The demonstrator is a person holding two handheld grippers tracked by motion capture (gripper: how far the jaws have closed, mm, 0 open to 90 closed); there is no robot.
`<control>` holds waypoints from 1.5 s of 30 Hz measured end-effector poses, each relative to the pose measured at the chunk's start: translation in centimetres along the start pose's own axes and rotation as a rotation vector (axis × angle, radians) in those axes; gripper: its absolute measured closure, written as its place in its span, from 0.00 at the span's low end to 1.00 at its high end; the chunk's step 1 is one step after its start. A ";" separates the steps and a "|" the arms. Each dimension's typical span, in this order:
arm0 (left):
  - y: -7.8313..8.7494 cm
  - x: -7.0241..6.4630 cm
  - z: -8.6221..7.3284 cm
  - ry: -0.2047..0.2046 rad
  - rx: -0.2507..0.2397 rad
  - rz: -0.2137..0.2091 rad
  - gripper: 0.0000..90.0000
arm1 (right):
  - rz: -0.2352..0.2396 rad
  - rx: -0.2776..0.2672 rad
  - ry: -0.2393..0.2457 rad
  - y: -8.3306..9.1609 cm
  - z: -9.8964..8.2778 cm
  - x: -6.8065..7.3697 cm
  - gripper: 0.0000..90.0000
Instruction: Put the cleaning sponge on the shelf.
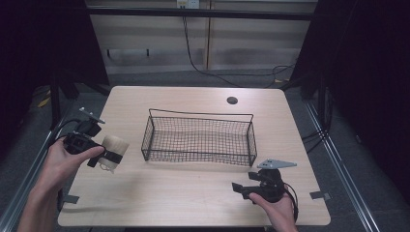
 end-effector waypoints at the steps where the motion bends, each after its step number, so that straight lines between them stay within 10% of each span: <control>1: 0.1 -0.1 0.1 0.001 -0.001 -0.003 0.31 | 0.000 0.000 -0.001 0.0 0.0 0.0 0.21; 45: 2.0 -4.9 7.6 -0.073 0.064 0.035 0.32 | 0.005 0.002 0.000 0.0 0.0 0.1 0.21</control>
Point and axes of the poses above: each handheld gripper's, and its own axes: y roughly backward along the jaws, z roughly out of its top, x roughly to its left, the point moved 4 cm from there along -y, roughly forward along the jaws, and after that the axes turned 14 degrees about x, right-handed, at the moved point
